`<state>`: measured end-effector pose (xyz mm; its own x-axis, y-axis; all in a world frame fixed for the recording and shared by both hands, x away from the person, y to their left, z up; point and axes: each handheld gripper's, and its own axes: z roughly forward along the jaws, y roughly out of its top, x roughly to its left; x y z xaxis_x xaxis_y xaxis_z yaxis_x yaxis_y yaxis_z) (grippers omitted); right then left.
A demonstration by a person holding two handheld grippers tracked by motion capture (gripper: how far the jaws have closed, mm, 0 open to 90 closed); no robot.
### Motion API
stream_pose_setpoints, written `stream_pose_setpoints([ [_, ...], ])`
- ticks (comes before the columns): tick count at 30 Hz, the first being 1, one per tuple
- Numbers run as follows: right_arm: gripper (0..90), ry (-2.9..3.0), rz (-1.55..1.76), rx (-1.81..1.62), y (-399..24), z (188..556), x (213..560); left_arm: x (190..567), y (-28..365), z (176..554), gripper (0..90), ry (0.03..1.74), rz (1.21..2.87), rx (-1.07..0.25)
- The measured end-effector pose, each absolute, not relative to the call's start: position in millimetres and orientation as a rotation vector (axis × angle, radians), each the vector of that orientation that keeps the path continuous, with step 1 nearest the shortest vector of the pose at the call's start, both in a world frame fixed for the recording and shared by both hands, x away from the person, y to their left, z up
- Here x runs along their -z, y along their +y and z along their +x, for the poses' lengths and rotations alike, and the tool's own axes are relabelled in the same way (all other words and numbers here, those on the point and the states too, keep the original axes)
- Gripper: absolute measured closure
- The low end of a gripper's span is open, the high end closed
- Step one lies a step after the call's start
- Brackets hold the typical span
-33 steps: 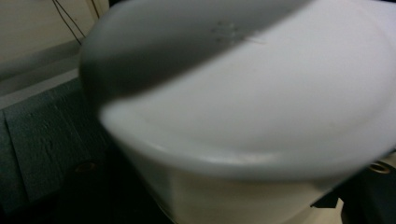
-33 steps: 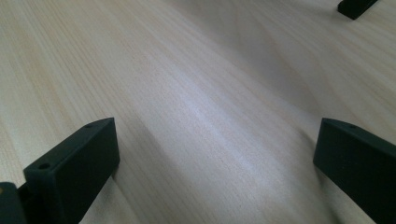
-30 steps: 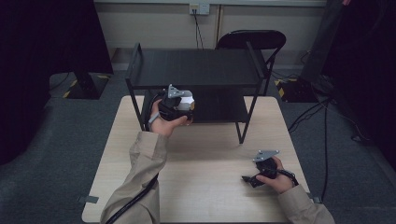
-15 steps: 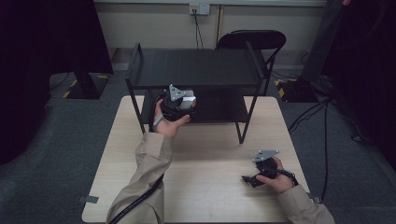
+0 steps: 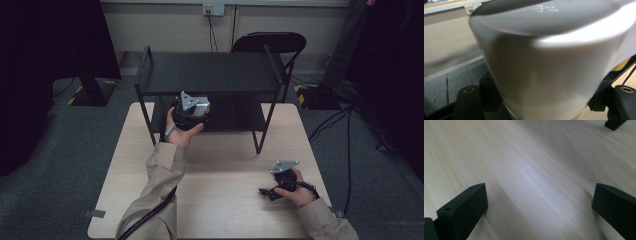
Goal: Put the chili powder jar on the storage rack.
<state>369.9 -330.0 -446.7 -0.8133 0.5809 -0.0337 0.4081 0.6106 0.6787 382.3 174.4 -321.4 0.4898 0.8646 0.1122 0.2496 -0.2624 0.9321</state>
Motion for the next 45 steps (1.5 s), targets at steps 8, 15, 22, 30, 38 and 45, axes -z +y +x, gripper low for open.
stream_pose_setpoints([
  [8,0.0,2.587,0.810,-0.997,-330.0,369.9,446.7,326.0,175.2,382.1,28.4,0.930,1.764,-0.827],
  [15,0.0,2.587,0.810,-0.997,-330.0,369.9,446.7,328.4,175.6,382.4,27.7,0.917,1.760,-0.839],
  [22,0.0,2.587,0.811,-0.997,-329.7,369.8,446.7,330.3,174.4,382.0,23.8,0.909,1.762,-0.867],
  [30,0.0,2.587,0.811,-0.996,-329.6,369.8,446.6,330.5,172.3,381.2,15.7,0.906,1.774,-0.898],
  [38,0.0,2.588,0.809,-0.997,-329.6,370.0,446.6,328.0,174.5,381.8,12.3,0.907,1.781,-0.870],
  [45,0.0,2.589,0.807,-0.997,-329.6,370.2,446.6,324.3,173.7,381.3,1.8,0.930,1.784,-0.840],
])
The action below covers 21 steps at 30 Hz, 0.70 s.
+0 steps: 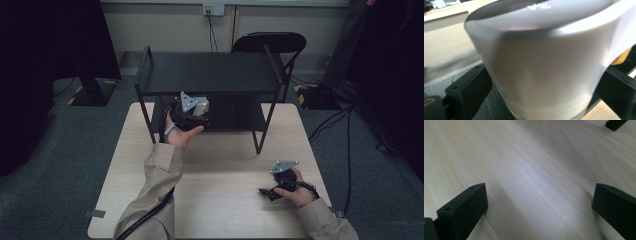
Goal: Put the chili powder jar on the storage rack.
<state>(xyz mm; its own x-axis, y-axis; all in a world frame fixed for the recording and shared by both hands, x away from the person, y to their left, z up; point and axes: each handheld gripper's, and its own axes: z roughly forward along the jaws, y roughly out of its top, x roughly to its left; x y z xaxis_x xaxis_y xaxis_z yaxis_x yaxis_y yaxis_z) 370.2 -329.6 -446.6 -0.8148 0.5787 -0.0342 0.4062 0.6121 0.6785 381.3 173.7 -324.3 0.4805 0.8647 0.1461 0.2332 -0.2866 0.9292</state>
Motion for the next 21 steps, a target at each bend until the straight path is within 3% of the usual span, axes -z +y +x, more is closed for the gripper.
stream_pose_setpoints([
  [21,0.0,2.588,0.810,-0.997,-329.5,369.9,446.6,326.4,199.9,356.1,0.0,0.924,1.824,-0.777],
])
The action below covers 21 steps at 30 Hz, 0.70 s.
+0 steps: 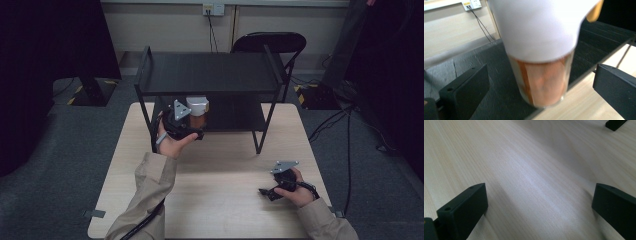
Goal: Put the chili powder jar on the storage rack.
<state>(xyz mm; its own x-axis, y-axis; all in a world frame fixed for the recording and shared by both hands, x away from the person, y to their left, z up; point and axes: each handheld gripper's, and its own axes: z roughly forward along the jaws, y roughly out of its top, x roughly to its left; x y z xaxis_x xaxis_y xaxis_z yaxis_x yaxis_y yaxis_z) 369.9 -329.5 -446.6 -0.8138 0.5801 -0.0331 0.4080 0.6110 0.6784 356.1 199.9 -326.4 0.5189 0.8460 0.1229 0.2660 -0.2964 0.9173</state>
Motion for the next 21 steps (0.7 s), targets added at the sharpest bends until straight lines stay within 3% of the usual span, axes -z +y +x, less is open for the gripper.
stream_pose_setpoints([
  [21,0.0,2.587,0.810,-0.997,-329.2,369.4,446.8,341.9,233.3,319.6,0.0,0.937,1.844,-0.657],
])
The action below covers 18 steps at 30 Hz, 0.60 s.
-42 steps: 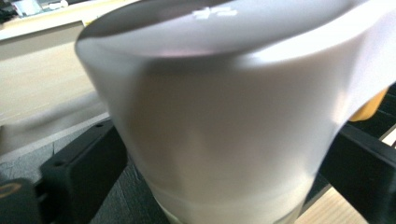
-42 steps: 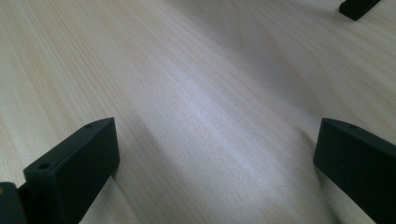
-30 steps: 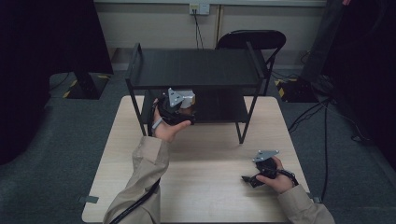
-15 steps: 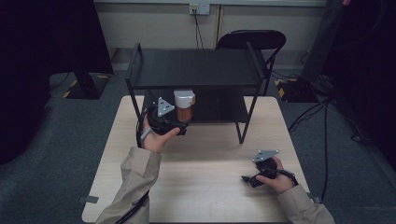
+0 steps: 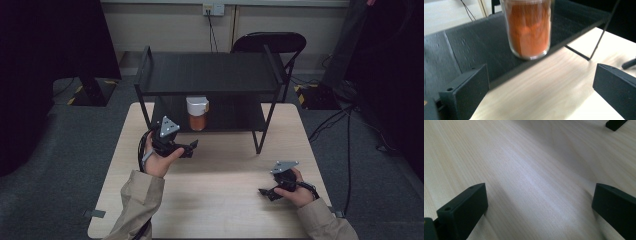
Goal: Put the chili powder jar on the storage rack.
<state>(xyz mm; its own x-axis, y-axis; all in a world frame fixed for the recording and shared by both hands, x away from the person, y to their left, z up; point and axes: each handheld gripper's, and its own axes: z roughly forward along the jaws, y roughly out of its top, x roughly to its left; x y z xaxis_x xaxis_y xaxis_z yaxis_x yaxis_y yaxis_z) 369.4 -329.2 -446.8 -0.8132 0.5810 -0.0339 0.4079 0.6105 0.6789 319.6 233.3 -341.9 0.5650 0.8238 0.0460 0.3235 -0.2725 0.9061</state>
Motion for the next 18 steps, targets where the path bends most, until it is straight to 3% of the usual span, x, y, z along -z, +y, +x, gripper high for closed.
stream_pose_setpoints([
  [18,0.0,2.585,0.817,-0.999,-328.3,368.4,446.9,365.9,262.4,283.6,0.0,0.943,1.882,-0.569],
])
